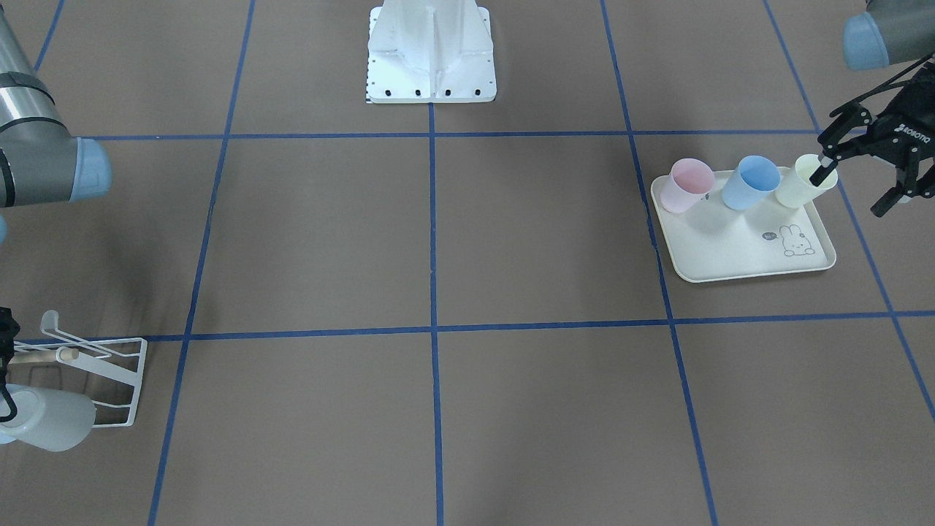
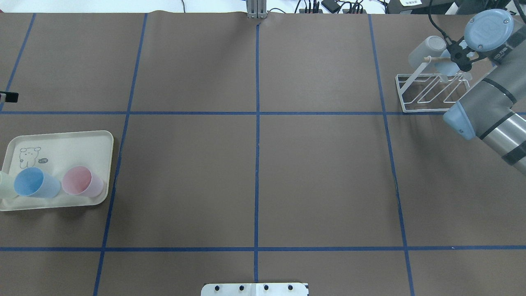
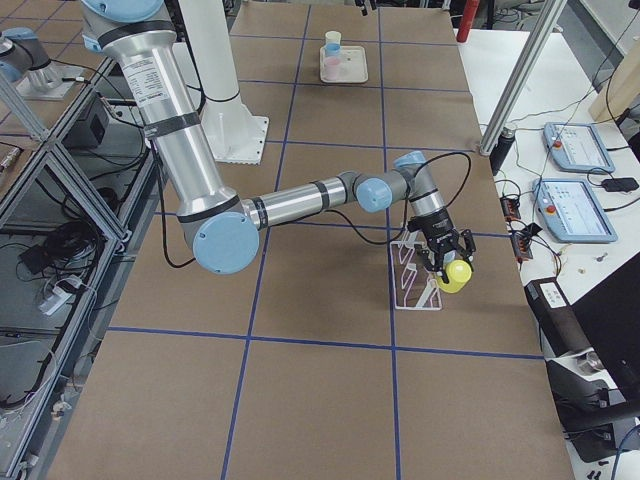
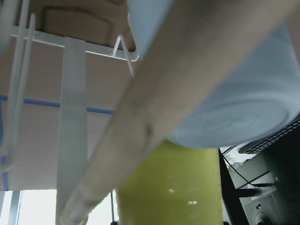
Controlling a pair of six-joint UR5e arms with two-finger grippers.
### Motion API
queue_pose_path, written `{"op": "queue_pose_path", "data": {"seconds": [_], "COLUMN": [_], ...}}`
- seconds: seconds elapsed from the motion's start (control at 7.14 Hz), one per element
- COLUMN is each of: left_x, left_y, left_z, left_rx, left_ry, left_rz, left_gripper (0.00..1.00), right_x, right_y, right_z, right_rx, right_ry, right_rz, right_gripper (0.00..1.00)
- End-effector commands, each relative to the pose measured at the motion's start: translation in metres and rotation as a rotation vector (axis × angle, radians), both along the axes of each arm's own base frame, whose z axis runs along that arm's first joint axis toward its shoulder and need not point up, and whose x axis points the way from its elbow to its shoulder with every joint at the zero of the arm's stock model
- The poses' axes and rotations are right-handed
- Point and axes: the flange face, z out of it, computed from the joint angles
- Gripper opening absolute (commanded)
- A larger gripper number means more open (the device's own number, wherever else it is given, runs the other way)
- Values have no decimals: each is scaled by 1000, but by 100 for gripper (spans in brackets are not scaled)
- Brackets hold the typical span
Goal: Transfer IKEA cup to right arm and place on rack
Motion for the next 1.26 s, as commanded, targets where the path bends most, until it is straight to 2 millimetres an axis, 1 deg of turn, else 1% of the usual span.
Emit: {"op": "queue_pose_path", "data": {"seconds": [0.0,0.42,0.56,0.7,0.84,0.98,1.12], "left_x": [0,0,0,0,-1,-2,-4], "left_y": [0,0,0,1,2,1,1], "left_z": [0,0,-1,-1,-2,-2,-6], "left_rx": [0,0,1,-2,-1,0,11], "left_ry": [1,1,1,7,7,4,0], "left_rz": [0,2,2,12,11,4,-11], "left_gripper": [100,100,100,100,100,100,100], "right_x": [-1,-1,-1,-1,3,6,4], "right_y": [0,0,0,1,8,13,23], "right_z": [-2,0,-6,-24,-54,-71,-83], "right_rx": [4,2,11,37,78,73,56], "right_ry": [-2,-1,-6,-28,-78,-192,-326], "right_rz": [2,4,4,1,-4,8,70], "right_gripper": [76,76,76,88,92,97,98]}}
